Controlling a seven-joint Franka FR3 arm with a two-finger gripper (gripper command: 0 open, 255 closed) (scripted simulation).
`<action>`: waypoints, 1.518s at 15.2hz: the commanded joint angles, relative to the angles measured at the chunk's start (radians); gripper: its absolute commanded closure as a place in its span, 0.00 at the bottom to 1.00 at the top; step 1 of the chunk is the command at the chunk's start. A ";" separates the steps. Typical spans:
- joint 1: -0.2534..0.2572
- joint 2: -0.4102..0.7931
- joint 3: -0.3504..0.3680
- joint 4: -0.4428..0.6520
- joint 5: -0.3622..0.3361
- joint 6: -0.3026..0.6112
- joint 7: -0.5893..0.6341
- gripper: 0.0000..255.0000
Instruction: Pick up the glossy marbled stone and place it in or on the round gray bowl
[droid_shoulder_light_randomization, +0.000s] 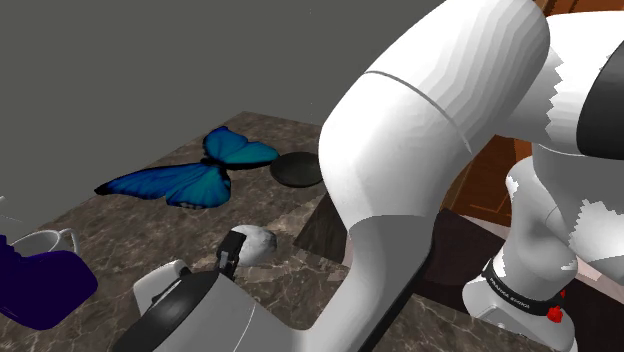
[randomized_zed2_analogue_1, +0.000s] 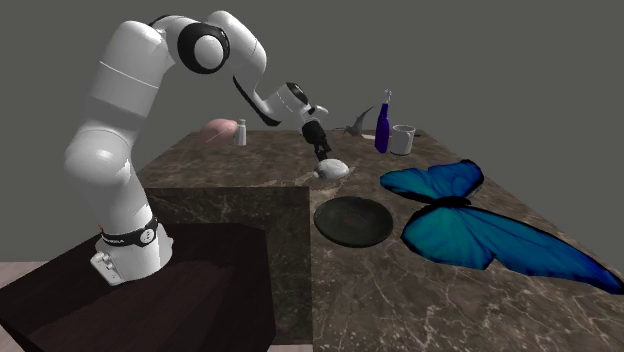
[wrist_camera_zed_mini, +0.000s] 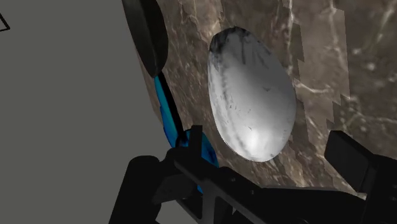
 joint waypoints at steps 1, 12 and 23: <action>-0.005 0.006 -0.005 -0.003 -0.002 0.001 0.003 0.00; -0.006 0.004 -0.003 -0.005 -0.002 0.000 0.003 1.00; -0.009 -0.051 0.004 0.002 0.010 -0.029 -0.049 1.00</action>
